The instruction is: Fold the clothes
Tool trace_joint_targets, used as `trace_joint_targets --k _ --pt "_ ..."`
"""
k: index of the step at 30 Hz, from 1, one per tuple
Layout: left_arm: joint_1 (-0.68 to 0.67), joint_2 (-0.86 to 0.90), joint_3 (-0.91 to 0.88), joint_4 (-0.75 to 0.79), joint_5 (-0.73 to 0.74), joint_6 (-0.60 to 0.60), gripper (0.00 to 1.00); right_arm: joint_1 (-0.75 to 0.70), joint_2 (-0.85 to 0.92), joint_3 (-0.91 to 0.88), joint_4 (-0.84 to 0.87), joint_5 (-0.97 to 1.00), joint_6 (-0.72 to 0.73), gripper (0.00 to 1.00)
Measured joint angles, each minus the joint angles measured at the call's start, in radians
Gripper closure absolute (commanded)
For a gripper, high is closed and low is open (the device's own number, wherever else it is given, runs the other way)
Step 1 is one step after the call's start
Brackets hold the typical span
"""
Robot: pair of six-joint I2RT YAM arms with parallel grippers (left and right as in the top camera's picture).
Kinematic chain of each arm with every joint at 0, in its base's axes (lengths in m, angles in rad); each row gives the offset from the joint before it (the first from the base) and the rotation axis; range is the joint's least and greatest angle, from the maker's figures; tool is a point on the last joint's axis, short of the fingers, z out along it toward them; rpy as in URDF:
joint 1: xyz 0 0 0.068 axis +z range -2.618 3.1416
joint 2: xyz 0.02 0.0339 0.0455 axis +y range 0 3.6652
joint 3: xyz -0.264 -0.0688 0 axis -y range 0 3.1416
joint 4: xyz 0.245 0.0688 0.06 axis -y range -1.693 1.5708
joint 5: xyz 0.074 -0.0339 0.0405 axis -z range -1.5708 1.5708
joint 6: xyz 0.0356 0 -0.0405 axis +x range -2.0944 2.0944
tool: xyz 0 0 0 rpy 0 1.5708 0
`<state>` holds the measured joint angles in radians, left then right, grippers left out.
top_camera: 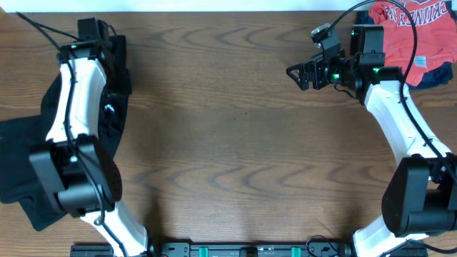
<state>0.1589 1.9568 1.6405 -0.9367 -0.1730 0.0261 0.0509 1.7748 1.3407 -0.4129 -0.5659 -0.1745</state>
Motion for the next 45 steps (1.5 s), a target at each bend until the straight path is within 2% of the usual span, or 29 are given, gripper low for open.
trace_joint_targets --k 7,16,18,20,24,25,26,39,45 --pt "0.006 0.083 -0.008 -0.005 -0.003 0.0 0.38 0.0 0.0 0.0 -0.01 0.021 0.0 0.1" --pt "0.07 0.103 -0.01 0.014 -0.011 0.0 0.39 0.0 0.0 0.0 -0.01 0.025 0.0 0.1" --pt "0.083 0.111 -0.01 0.018 -0.011 0.0 0.59 0.0 0.0 0.0 -0.01 0.025 0.0 0.1" --pt "0.092 0.119 -0.01 0.018 -0.014 -0.006 0.75 0.0 0.0 0.0 -0.01 0.025 0.0 0.1" --pt "0.093 0.124 -0.01 0.018 -0.01 -0.001 0.82 0.0 0.0 0.0 -0.004 0.025 0.0 0.1" --pt "0.093 0.124 -0.01 0.018 -0.002 0.0 0.9 0.0 0.0 0.0 -0.002 0.025 0.0 0.1" --pt "0.092 0.124 -0.01 0.018 0.007 -0.003 0.94 0.0 0.0 0.0 -0.002 0.025 0.0 0.1" --pt "0.074 0.123 0.019 -0.029 0.129 -0.056 0.94 0.0 0.0 0.0 0.022 0.025 0.0 0.15" --pt "-0.046 0.05 0.137 -0.036 0.261 -0.083 0.94 -0.01 0.0 0.0 0.067 0.024 0.03 0.2"
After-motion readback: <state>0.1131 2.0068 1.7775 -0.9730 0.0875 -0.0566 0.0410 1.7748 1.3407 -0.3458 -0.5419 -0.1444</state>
